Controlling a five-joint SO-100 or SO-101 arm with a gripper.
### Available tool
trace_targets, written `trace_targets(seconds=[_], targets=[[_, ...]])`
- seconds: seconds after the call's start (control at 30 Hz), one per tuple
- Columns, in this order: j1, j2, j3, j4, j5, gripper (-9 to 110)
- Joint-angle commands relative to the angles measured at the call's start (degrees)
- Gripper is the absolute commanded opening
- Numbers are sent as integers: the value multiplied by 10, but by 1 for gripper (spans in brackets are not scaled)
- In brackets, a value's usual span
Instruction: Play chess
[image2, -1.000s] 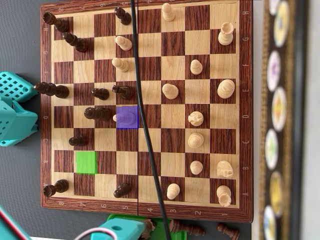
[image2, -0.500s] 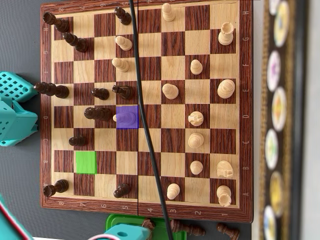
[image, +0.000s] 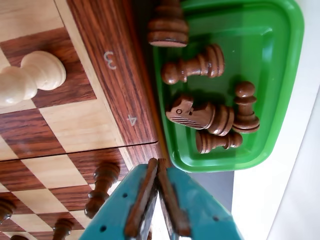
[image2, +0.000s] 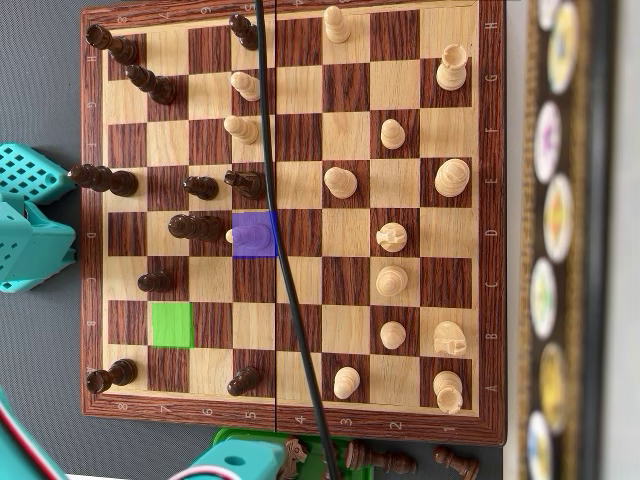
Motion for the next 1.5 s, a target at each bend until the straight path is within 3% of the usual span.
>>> trace_targets(seconds=[0.0, 0.27, 0.7, 1.2, 1.47], targets=[[-7, 91, -20, 25, -3, 2], [-47, 288, 105, 27, 37, 7], [-236, 513, 430, -54, 138, 7], [-301, 525, 472, -49, 177, 14], [-314, 439, 435, -49, 175, 14]])
